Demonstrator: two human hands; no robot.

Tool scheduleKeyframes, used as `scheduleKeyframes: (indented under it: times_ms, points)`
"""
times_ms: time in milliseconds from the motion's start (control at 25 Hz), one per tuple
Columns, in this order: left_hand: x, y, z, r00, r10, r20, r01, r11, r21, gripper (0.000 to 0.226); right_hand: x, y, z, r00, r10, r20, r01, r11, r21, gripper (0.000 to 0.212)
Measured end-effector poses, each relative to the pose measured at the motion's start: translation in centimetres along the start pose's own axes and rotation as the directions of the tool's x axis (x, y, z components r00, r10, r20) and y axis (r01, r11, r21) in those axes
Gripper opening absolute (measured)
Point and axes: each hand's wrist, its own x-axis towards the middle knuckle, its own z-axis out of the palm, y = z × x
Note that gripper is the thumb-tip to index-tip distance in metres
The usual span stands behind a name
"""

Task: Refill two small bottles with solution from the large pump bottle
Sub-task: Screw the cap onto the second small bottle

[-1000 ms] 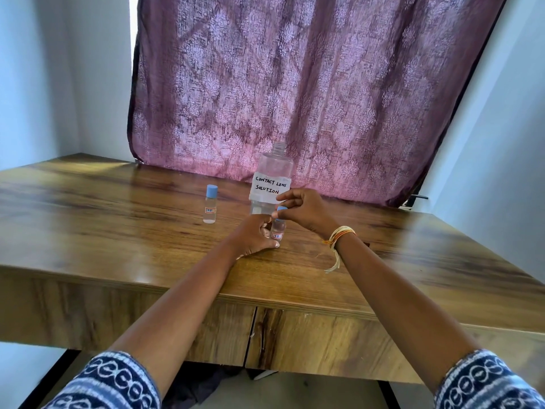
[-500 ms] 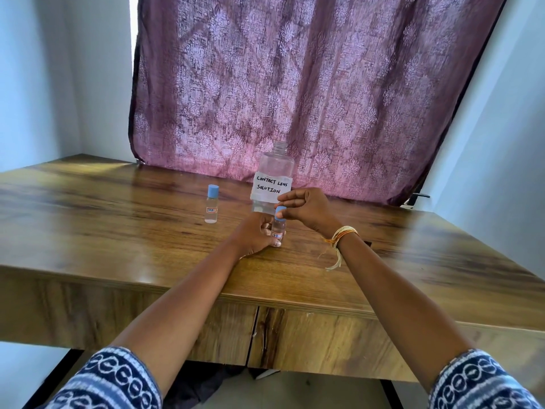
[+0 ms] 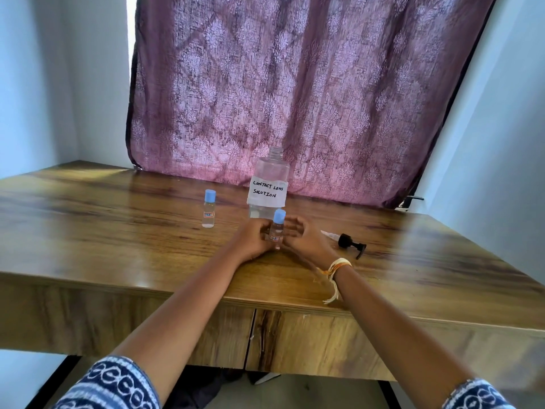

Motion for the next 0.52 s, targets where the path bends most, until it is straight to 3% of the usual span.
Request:
scheduleKeyframes:
  times_ms: [200,320,400,520]
  points:
    - [-0.8,0.1,-0.3,0.999,-0.027,-0.018,0.029,0.994,0.101,0.052,0.0,1.3,0.4,0.999,0.019,0.051,-0.017,0.999,-0.037,0.051]
    - [-1.8,-0.3,-1.7,0.995,-0.098,0.011,0.097,0.994,0.057,0.063,0.1,1.4,0.8,0.999,0.030,0.028,-0.027,0.994,-0.109,0.045]
    - [-2.6,-1.1,-3.4,0.991,-0.130,-0.018,0.132,0.986,0.104,0.054,0.6,1.5,1.5,0.999,0.030,-0.023,-0.035,0.970,-0.242,0.040]
    - [-3.7,-2.7,-6.5,0.964,-0.145,-0.223,0.186,0.966,0.179,0.031,2.0,1.1,3.5,0.999,0.027,-0.041,-0.039,0.935,-0.353,0.040]
